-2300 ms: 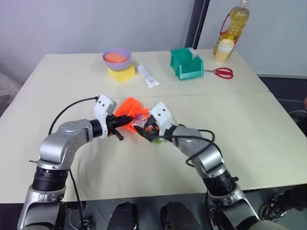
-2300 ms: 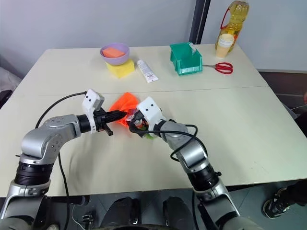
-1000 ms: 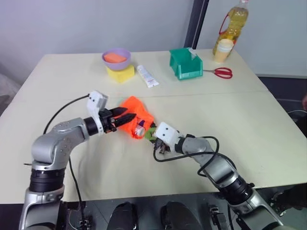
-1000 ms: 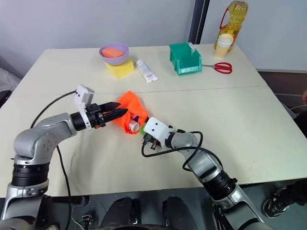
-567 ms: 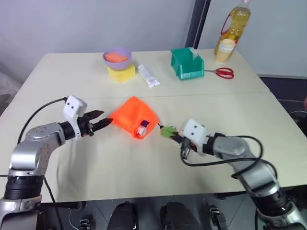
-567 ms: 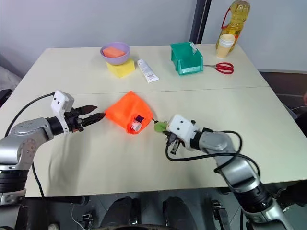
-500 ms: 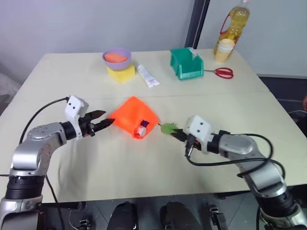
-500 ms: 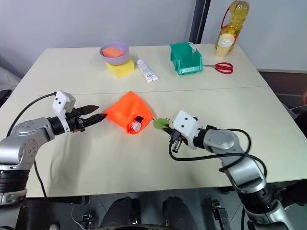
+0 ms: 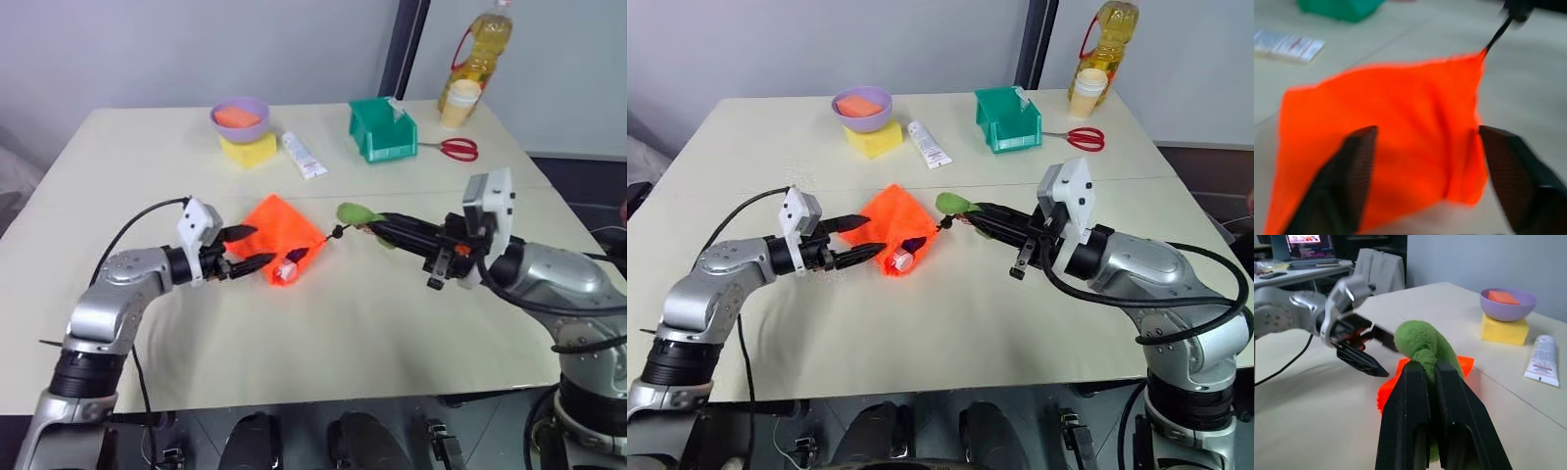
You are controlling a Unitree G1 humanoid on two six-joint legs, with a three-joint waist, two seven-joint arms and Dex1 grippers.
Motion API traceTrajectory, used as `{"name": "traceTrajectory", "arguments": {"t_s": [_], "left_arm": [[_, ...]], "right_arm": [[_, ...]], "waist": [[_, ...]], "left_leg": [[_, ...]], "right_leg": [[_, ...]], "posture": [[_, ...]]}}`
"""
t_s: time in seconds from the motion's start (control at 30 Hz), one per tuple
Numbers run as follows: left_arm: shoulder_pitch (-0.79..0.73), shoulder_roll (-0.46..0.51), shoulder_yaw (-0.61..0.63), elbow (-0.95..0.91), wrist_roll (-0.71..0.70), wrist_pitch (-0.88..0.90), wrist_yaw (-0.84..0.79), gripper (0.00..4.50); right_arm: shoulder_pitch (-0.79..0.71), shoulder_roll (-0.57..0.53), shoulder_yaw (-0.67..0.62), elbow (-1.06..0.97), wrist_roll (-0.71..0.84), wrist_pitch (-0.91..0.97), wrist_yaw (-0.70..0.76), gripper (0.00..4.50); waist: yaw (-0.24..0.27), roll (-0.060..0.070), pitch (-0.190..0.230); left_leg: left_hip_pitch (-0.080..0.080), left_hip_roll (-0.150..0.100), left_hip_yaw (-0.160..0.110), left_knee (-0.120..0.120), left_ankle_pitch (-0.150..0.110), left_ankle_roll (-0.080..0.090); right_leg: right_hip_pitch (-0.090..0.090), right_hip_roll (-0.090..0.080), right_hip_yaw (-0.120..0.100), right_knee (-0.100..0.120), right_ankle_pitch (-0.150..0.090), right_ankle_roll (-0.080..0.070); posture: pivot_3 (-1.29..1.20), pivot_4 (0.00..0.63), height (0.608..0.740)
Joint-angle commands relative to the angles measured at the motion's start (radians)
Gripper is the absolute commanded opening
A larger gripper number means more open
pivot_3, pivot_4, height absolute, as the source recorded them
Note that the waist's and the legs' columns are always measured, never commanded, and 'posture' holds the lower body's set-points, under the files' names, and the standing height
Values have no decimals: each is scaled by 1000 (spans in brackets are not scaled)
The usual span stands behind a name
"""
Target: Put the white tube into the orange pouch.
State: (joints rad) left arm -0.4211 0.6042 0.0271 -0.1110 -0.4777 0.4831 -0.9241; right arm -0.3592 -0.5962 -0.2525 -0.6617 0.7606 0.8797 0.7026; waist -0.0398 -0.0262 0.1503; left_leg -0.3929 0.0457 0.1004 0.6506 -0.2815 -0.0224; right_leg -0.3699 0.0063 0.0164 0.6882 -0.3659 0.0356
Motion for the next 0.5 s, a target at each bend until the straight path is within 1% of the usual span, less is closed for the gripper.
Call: {"name": "traceTrajectory", "arguments": {"t_s": [0.03, 0.13, 0.27, 0.33, 0.4, 0.5], "left_arm": [[-57, -16, -22, -10, 10, -54, -30, 4427], [-117, -58, -104, 31, 53, -109, -81, 4427], [-175, -103, -169, 114, 109, -189, -126, 4427], [-207, -128, -198, 179, 137, -229, -149, 4427], [-261, -170, -225, 284, 160, -268, -177, 4427], [-321, -215, -242, 394, 174, -295, -224, 4427]], "right_arm": [[-12, -2, -23, -1, 47, -25, -22, 0], [-6, -13, -27, 10, 54, -35, -28, 0], [23, -43, -40, 8, 68, -46, -19, 0], [39, -61, -49, 5, 73, -46, -21, 0], [64, -82, -65, 0, 78, -49, -23, 0], [97, -103, -78, -10, 83, -55, -25, 0]], "waist": [[0, 0, 0], [0, 0, 0], [4, 0, 0], [5, 0, 0], [6, 0, 0], [10, 0, 0]], "left_leg": [[0, 0, 0, 0, 0, 0], [0, 0, 0, 0, 2, -3], [0, 0, 1, 0, 2, -4], [0, 0, 1, 0, 2, -4], [0, 0, 1, 0, 2, -3], [0, 0, 1, 1, 2, -3]], "right_leg": [[0, 0, 0, 0, 0, 0], [0, 0, 0, 0, 0, 0], [0, 0, 0, -1, 0, 0], [0, 1, 0, -1, 0, 0], [0, 1, 0, -1, 0, 0], [0, 1, 0, -1, 0, 0]], "posture": [[0, 150, 740], [0, 150, 740], [0, 150, 740], [0, 150, 740], [0, 150, 740], [0, 150, 740]]}}
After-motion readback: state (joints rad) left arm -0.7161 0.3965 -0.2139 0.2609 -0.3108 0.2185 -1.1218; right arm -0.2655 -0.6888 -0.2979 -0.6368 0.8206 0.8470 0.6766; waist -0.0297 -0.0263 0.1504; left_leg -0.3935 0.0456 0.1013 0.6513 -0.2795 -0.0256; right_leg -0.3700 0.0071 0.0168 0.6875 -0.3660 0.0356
